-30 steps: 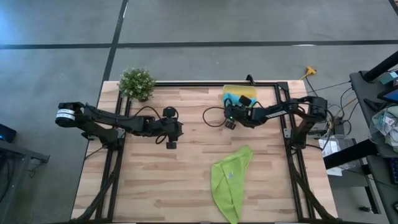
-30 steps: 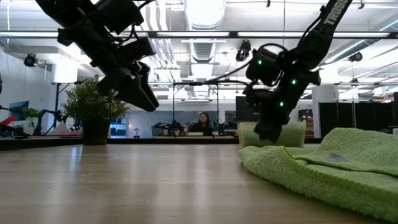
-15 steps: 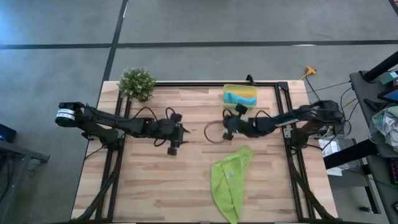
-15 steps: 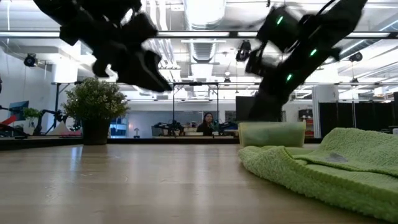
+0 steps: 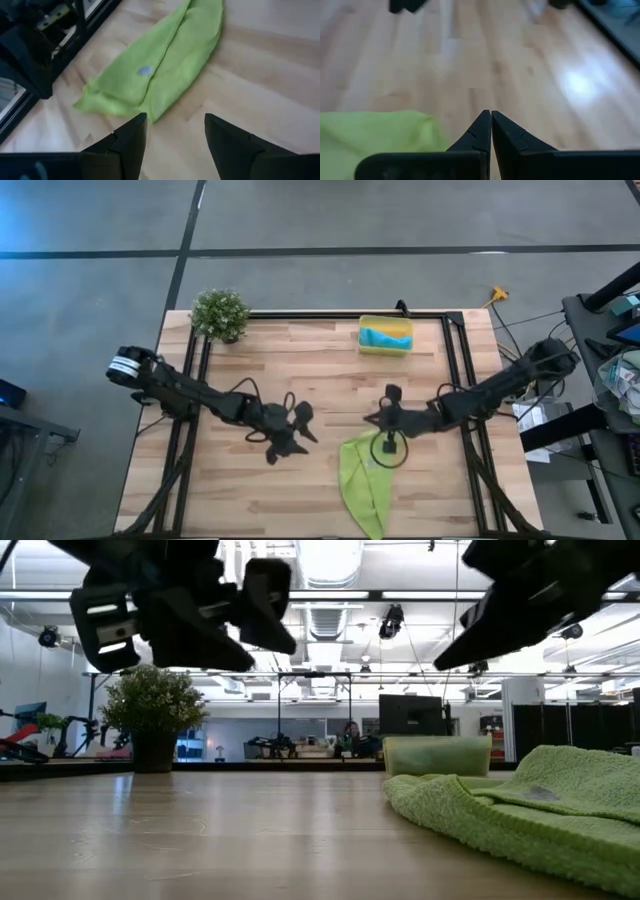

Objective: Roll microfiber towels into tight, uniform cylinder then place into a basket
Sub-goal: Fold the green microfiber towel

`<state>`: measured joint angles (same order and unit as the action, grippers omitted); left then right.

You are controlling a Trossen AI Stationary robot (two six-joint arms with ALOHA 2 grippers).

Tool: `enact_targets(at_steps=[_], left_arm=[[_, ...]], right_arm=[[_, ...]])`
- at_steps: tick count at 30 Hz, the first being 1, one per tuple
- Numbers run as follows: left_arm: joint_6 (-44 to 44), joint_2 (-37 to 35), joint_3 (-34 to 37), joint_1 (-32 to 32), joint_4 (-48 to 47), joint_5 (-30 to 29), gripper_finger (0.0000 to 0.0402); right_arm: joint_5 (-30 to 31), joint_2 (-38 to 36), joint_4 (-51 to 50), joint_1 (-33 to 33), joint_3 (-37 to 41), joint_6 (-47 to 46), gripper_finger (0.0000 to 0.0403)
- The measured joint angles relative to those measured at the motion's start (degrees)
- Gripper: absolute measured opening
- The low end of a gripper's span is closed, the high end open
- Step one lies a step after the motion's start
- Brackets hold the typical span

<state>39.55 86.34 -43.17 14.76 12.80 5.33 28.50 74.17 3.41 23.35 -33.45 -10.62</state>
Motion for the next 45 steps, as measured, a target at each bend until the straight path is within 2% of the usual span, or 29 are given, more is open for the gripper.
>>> enact_targets(at_steps=[8,13,17,21,26,30,36,41,45], left_arm=[[-1.7,8.1,-8.6,-0.5,-3.3,-0.1,0.0184],[-1.5,13.5,-12.9,-0.8,-3.2,2.2,0.0184],[6.2,17.2,-14.5,0.1,-3.5,5.5,0.0184],[17.5,18.8,-14.6,2.3,-3.6,4.3,0.0184],[19.1,18.9,-17.8,2.9,-6.0,2.6,0.0183],[14.9,18.9,-21.3,2.9,-9.3,2.5,0.0167],[11.7,18.8,-21.7,2.5,-9.3,1.5,0.0133],[6.1,18.8,-20.0,2.6,-9.3,1.3,0.0107],[0.4,18.7,-18.6,3.1,-9.4,-1.8,0.0089]], right_arm=[[-0.2,4.4,-0.1,8.6,-0.9,-7.0,0.0008],[-0.4,6.7,0.0,12.1,-1.0,-15.6,0.0008],[-1.8,7.0,-0.1,14.2,-1.0,-20.9,0.0009],[-1.8,7.0,-0.1,16.2,-1.0,-21.2,0.0008],[0.7,8.9,1.9,18.6,-1.0,-21.6,0.0008],[1.0,13.1,4.0,19.0,-1.0,-20.8,0.0008],[1.1,21.0,5.7,16.6,-3.4,-20.6,0.0009],[-2.4,25.5,-2.4,14.4,-7.9,-21.9,0.0009],[-2.7,28.7,-6.2,12.1,-10.4,-22.2,0.0009]])
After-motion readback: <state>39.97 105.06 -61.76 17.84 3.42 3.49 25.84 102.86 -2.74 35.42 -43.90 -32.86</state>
